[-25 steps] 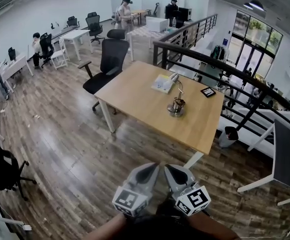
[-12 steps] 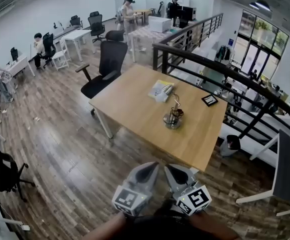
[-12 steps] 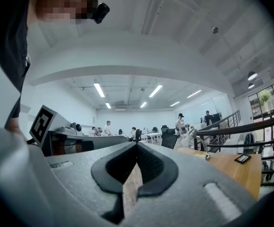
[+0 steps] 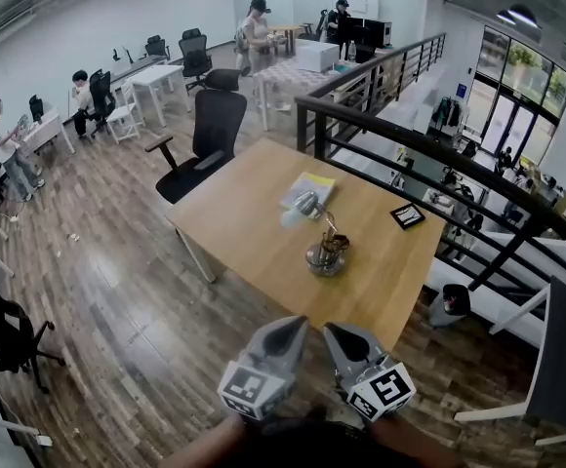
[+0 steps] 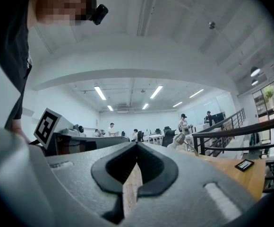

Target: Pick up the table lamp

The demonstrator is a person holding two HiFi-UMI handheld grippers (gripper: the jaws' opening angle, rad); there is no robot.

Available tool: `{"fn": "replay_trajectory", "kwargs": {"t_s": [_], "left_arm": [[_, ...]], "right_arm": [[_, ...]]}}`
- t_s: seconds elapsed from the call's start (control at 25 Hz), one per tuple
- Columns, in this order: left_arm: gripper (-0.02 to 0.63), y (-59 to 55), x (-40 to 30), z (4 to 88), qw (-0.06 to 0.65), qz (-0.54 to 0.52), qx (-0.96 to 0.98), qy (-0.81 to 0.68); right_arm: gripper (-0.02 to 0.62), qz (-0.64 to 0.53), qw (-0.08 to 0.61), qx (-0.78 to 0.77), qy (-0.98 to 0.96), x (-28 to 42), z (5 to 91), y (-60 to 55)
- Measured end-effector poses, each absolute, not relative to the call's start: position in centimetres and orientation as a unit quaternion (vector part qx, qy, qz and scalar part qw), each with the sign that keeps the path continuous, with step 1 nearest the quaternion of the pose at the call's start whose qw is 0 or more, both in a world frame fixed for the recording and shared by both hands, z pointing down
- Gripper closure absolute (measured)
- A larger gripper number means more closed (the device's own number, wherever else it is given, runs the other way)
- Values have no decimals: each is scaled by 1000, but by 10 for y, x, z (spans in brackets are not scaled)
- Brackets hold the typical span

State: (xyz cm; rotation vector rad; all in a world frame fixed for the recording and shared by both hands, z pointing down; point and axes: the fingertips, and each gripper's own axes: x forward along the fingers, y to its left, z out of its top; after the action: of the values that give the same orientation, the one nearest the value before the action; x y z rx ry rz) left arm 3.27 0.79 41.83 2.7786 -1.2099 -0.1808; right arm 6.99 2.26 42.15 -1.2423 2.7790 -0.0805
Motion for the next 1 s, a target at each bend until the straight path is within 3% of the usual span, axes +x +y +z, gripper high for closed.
{"fn": "replay_trajectory", "kwargs": {"t_s": [1.0], "left_arm": [[604, -122, 49, 427, 61, -64, 930, -356]], "right_arm": [[593, -21, 35, -441, 897, 86, 435, -96]]}}
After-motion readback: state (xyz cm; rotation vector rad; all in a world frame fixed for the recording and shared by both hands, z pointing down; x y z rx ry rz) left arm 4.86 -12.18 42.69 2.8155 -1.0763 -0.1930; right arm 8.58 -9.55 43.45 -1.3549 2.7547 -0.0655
